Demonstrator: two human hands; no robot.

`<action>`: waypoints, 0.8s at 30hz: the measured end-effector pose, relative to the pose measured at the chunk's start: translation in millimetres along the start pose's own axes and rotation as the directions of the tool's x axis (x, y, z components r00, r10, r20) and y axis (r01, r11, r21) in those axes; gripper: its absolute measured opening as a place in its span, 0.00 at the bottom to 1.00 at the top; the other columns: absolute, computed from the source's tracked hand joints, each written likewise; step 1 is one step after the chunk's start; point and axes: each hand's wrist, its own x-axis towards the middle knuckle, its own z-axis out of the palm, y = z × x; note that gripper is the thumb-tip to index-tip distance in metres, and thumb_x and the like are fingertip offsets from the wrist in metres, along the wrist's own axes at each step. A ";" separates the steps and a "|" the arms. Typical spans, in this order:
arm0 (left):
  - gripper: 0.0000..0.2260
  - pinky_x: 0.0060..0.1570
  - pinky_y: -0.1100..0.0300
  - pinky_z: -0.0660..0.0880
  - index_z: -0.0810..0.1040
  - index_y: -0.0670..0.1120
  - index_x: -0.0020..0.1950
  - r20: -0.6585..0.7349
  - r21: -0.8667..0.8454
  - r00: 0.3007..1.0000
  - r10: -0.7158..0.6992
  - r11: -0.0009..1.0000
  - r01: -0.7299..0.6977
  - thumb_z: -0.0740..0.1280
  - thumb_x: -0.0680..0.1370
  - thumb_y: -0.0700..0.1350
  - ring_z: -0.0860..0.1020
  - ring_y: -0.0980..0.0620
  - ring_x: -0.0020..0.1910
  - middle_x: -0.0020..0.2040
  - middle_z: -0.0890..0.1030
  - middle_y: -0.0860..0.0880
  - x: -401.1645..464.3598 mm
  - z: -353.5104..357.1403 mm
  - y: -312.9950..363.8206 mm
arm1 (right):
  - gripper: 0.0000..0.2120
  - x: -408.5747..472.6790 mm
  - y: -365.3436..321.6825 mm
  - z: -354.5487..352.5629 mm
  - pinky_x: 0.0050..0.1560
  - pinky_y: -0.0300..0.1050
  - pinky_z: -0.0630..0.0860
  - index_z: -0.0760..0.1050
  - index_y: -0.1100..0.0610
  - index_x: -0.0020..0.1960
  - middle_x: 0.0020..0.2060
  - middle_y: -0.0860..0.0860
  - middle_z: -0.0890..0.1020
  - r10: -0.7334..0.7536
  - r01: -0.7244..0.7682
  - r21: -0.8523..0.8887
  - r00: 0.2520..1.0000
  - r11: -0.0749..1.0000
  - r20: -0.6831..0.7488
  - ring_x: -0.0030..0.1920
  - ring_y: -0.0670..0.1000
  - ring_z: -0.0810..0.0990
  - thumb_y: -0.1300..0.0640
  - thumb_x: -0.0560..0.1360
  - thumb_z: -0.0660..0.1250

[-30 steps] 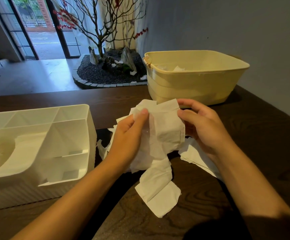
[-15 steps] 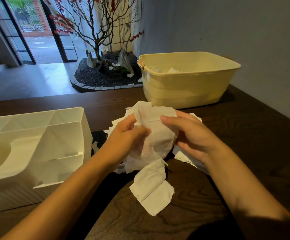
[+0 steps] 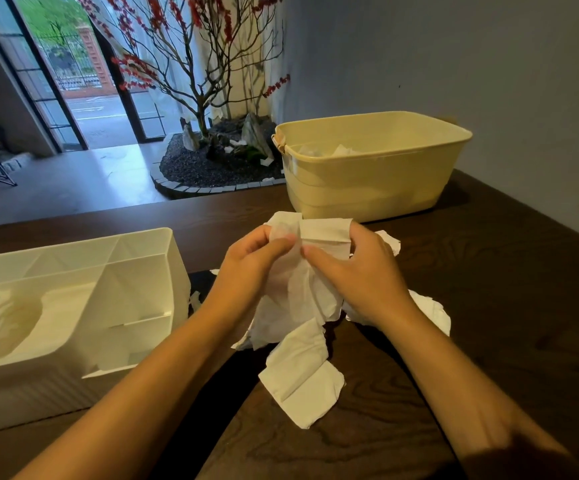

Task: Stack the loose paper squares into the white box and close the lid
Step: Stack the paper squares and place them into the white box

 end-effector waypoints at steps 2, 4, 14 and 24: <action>0.07 0.55 0.45 0.77 0.82 0.43 0.52 -0.007 -0.033 1.000 -0.003 0.999 0.003 0.65 0.82 0.43 0.82 0.40 0.54 0.53 0.85 0.42 -1.0 -0.1 2.2 | 0.19 1.3 0.5 0.8 0.54 0.57 0.80 0.76 0.48 0.58 0.50 0.44 0.83 0.002 -0.001 0.025 0.998 1.000 -0.070 0.52 0.47 0.82 0.47 0.70 0.76; 0.06 0.49 0.52 0.76 0.82 0.46 0.49 -0.004 -0.057 1.000 0.018 0.998 -0.018 0.65 0.81 0.44 0.81 0.45 0.50 0.49 0.83 0.43 -1.5 -1.4 8.1 | 0.23 2.4 -0.4 -2.3 0.49 0.57 0.81 0.68 0.49 0.60 0.47 0.46 0.81 0.013 0.005 0.096 0.983 0.995 -0.183 0.47 0.48 0.81 0.49 0.71 0.76; 0.12 0.48 0.49 0.78 0.77 0.37 0.60 0.139 -0.072 0.990 -0.013 0.997 0.023 0.62 0.81 0.41 0.79 0.42 0.51 0.57 0.81 0.34 -1.5 0.2 28.3 | 0.15 -7.9 -4.9 4.4 0.38 0.49 0.77 0.76 0.51 0.39 0.34 0.43 0.78 -0.267 0.254 -0.164 0.962 0.953 -0.061 0.37 0.45 0.76 0.40 0.73 0.67; 0.11 0.40 0.59 0.80 0.79 0.42 0.59 0.123 -0.075 0.991 -0.057 0.995 0.067 0.59 0.81 0.42 0.82 0.52 0.44 0.54 0.84 0.42 1.4 -5.4 27.0 | 0.07 -0.2 -7.3 -6.4 0.43 0.49 0.80 0.82 0.59 0.42 0.34 0.49 0.83 -0.115 0.111 0.127 0.993 0.986 0.027 0.38 0.48 0.80 0.59 0.77 0.69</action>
